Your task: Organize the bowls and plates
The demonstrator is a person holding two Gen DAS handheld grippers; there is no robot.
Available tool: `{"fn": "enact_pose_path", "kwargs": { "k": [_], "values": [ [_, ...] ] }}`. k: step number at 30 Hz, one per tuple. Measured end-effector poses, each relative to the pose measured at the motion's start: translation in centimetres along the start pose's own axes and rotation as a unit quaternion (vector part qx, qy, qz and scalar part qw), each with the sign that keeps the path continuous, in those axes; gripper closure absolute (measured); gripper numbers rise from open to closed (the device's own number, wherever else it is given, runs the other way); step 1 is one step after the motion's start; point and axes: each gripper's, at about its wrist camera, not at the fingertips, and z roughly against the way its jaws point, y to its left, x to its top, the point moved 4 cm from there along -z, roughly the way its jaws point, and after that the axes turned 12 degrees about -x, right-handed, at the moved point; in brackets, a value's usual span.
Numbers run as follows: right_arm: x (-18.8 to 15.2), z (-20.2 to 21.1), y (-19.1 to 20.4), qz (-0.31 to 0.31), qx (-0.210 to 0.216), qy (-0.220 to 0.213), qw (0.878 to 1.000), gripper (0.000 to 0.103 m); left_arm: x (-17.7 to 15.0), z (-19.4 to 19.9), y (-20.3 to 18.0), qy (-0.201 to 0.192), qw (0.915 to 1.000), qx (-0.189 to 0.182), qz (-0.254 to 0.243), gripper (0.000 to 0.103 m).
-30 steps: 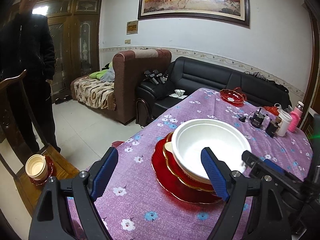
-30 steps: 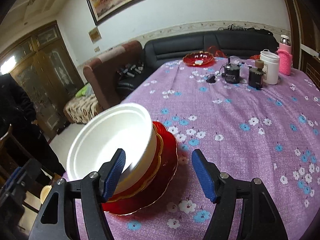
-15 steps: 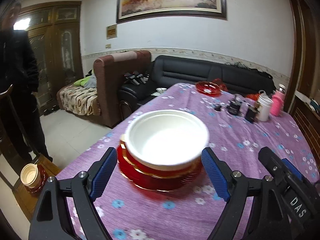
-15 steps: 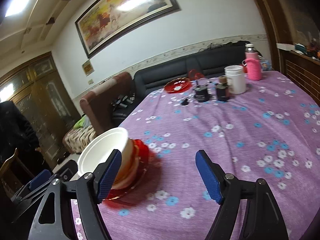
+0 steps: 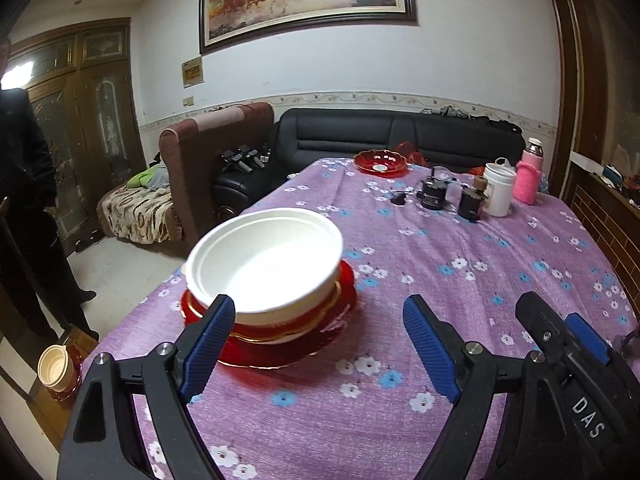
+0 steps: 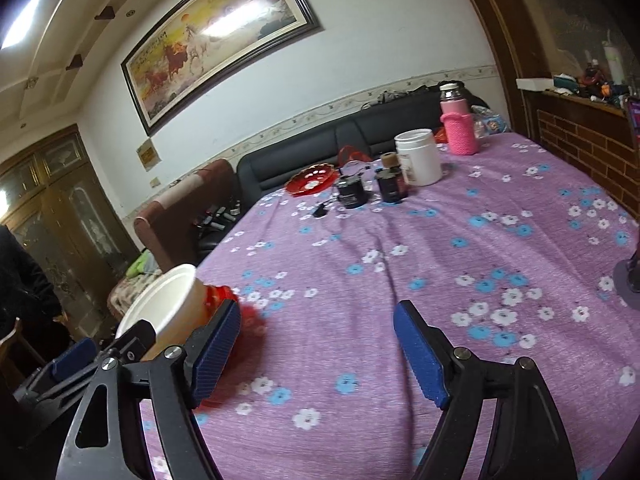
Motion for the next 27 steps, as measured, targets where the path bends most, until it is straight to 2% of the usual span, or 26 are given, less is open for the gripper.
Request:
{"fn": "enact_pose_path", "kwargs": {
  "k": [6,15,21,27],
  "values": [
    [-0.5,-0.4,-2.2,0.001,-0.035,0.005,0.999,0.019,-0.7,-1.0,-1.7,0.014,0.9997,-0.019,-0.002,0.017],
    [-0.5,-0.6,-5.2,0.000,-0.087,0.008,0.996,0.019,-2.4,-3.2,-4.2,0.061,0.9957,-0.070,0.001,0.018],
    [-0.7,-0.9,-5.9,0.014,-0.106,0.010,0.994,0.018,-2.5,-3.4,-4.5,0.059,0.9950,-0.080,0.006,0.018],
    [-1.2,-1.5,-5.5,0.029,-0.109,0.023,0.993,0.018,-2.1,-3.0,-4.2,0.037,0.9951,-0.090,0.019,0.018]
  ]
}}
